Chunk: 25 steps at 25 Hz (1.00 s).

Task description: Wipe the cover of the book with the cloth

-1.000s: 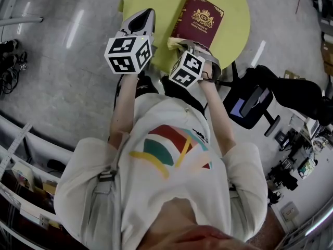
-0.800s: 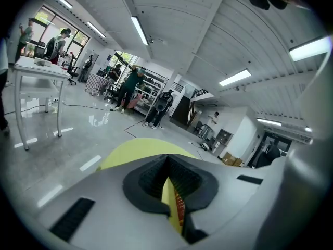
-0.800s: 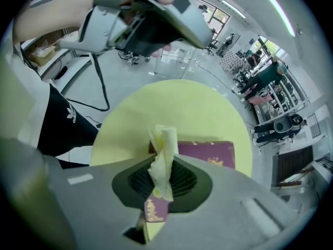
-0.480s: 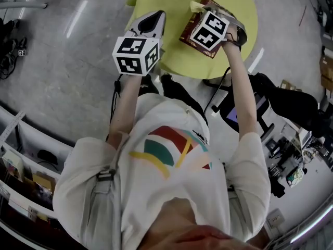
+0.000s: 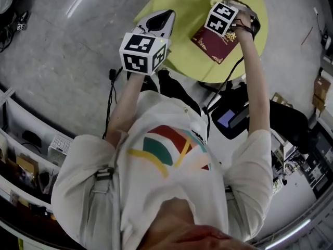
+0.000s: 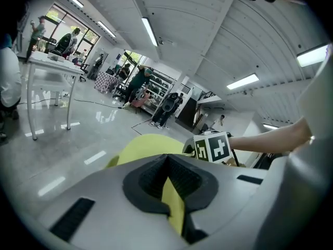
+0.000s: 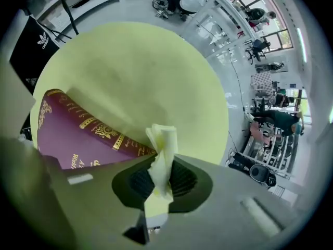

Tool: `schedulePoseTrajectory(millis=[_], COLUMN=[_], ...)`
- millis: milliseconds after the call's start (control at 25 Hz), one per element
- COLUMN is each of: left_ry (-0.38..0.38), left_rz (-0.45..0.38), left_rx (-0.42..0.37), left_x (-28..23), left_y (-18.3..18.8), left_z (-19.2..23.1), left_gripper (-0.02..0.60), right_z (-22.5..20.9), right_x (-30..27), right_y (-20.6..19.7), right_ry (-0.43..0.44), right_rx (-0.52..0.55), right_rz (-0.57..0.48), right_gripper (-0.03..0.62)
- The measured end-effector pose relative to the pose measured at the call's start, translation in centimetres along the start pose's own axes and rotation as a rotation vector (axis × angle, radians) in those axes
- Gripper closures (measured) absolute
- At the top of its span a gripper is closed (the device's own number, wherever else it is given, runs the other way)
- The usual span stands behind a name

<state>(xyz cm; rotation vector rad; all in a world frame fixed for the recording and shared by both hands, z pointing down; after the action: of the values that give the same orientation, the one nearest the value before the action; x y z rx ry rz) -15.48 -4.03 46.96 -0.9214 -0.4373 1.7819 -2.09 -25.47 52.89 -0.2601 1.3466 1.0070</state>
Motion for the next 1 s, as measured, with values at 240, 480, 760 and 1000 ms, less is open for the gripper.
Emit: schedulePoseTrajectory(millis=[240,480,760,1000], left_ry=[0.037,0.033,0.029,0.029], left_rz=[-0.017,-0.019,-0.015,-0.014], left_rx=[0.025,0.031,0.035,0.033], left_x=[0.7,0.8,0.7,0.6], left_y=[0.3,0.6,0.6,0.4], left_z=[1.4,1.8,1.9,2.1], left_gripper=[0.568,0.568,0.568,0.566], right_z=[0.5,3.2,6.7,9.6], right_x=[0.5,2.7,5.6,7.4], right_y=[1.2,3.6,6.4,8.3], right_ry=[0.056,0.124,0.206,0.235], right_rx=[0.051,0.110,0.139,0.174], right_rz=[0.001,-0.055,-0.159,-0.230], right_gripper=[0.565,0.565,0.565,0.565])
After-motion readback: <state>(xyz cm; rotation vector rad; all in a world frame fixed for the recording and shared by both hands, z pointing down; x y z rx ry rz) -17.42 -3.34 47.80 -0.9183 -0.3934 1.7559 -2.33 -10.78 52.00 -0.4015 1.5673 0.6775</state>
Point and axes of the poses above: the fingertips, and each gripper's own axes: x backward along the fingers, z to its left, y out of its top, the point moved 10 cm from there along x, backward along the fingers, and after that the axes turned 10 degrees about x, right-handed, at the moved point
